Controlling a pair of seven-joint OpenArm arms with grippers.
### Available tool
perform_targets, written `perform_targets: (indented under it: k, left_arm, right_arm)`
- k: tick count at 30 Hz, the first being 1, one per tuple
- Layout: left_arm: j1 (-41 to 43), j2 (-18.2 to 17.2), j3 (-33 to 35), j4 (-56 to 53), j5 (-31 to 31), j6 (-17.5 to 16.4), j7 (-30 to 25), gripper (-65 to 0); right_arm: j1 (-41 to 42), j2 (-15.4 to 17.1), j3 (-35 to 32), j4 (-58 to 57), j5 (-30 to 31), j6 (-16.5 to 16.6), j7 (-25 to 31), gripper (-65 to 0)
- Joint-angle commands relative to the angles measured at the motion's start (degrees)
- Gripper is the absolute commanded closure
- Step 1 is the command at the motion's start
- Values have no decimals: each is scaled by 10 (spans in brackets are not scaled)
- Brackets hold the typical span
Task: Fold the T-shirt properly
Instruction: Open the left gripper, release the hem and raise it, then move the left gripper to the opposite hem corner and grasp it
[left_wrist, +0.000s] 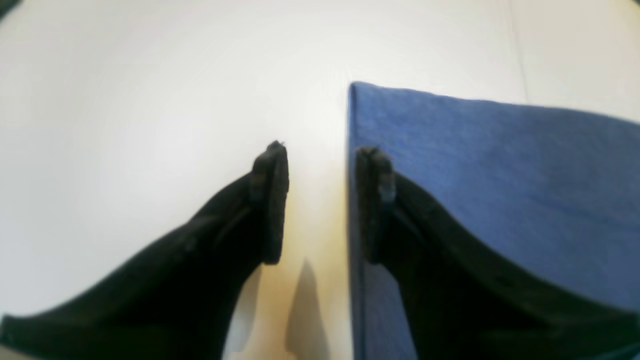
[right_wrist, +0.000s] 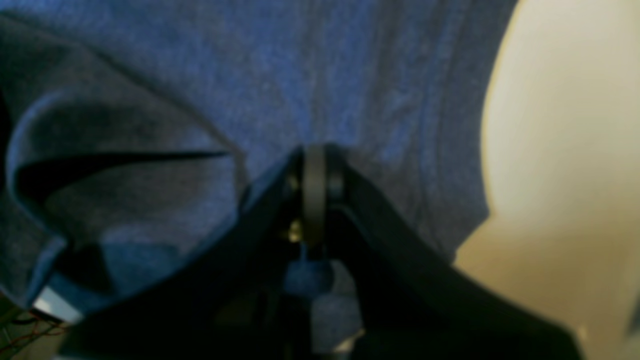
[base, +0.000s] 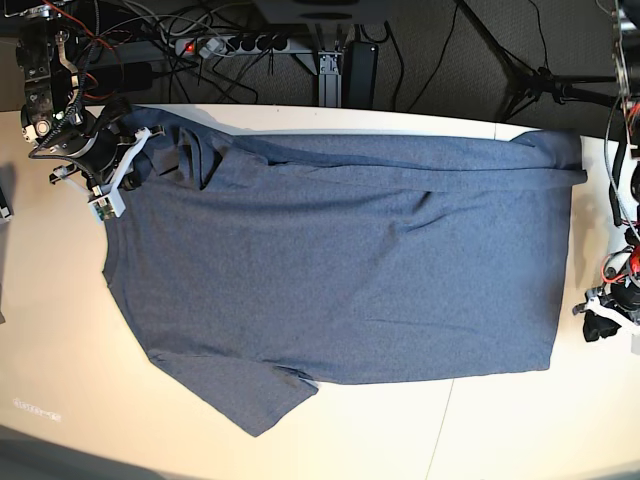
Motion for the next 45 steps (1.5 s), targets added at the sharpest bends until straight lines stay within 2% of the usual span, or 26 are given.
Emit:
perform_targets:
  k: [1, 10, 13, 18, 22, 27, 40, 42, 45]
  left_arm:
    - [-38, -8, 9, -17, -5, -12, -20, -258]
    - [-174, 61, 93, -235, 24, -21, -59, -257]
    - [-196, 80, 108, -283, 55, -21, -90, -257]
    - [-207, 96, 109, -335, 69, -19, -110, -257]
    - [-207, 107, 109, -352, 93, -19, -121, -257]
    - [-207, 120, 109, -356, 94, -19, -122, -257]
    - [-209, 123, 109, -355, 94, -23, -120, -253]
    - [-209, 123, 109, -356, 94, -26, -120, -243]
    - [-209, 125, 109, -356, 94, -26, -119, -189]
  right_arm:
    - [-5, 8, 2, -2, -13, 2, -32, 0]
    - [-5, 8, 2, -3, -15, 3, -37, 0]
    - [-5, 8, 2, -3, -15, 3, -37, 0]
    - [-5, 8, 2, -3, -15, 3, -41, 0]
    - [-5, 8, 2, -3, -15, 3, -41, 0]
    - [-5, 8, 2, -3, -15, 3, -41, 0]
    - [-5, 8, 2, -3, -15, 3, -40, 0]
    - [-5, 8, 2, -3, -15, 3, -40, 0]
    - [-5, 8, 2, -3, -14, 3, -38, 0]
